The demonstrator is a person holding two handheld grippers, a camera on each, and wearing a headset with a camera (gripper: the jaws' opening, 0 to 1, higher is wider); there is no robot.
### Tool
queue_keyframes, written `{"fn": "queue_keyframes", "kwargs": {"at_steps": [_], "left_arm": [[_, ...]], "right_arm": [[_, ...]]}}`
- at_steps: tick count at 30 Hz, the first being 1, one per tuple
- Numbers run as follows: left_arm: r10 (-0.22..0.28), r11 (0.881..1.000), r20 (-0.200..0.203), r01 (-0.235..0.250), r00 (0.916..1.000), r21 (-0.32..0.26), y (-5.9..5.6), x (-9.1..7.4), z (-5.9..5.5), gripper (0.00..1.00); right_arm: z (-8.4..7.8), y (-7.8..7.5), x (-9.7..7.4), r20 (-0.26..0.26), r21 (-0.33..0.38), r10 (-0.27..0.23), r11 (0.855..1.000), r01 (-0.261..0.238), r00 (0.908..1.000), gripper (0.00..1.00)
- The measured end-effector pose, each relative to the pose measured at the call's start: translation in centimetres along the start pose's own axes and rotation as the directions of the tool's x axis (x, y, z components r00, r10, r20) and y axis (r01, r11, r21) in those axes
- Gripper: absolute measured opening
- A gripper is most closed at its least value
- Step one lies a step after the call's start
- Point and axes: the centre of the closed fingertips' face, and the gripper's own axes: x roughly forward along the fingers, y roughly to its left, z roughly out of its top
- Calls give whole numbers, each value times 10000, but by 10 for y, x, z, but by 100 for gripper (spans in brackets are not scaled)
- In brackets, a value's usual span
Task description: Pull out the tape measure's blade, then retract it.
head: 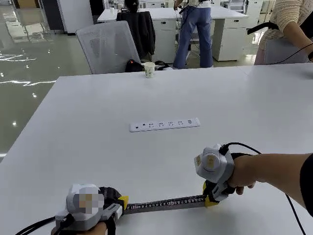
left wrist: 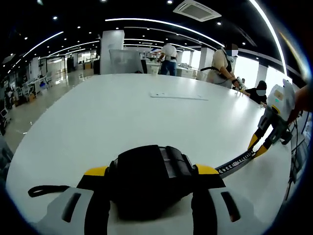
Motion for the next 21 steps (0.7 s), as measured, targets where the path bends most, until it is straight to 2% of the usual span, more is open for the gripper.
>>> {"fn": "queue_keyframes", "kwargs": {"at_steps": [14, 16, 17, 21], "left_arm": [[-108, 9999, -82, 107, 9999, -95, 0, 0, 0, 63], [-123, 9999, -86, 122, 9999, -113, 0, 0, -1, 63], [-155, 9998, -70, 154, 9999, -121, 0, 0, -1, 63], [-174, 9997, -78, 173, 9998, -152, 0, 0, -1, 63]], "right_arm": [[1, 0, 0, -40, 311, -22, 9995, 23, 10000, 12], [1, 0, 0, 21, 382, -12, 9993, 11, 10000, 12], [1, 0, 0, 160, 743, -9, 9972, -3, 9999, 11], [2, 1, 0, 234, 701, -50, 9975, 33, 9997, 11]]}}
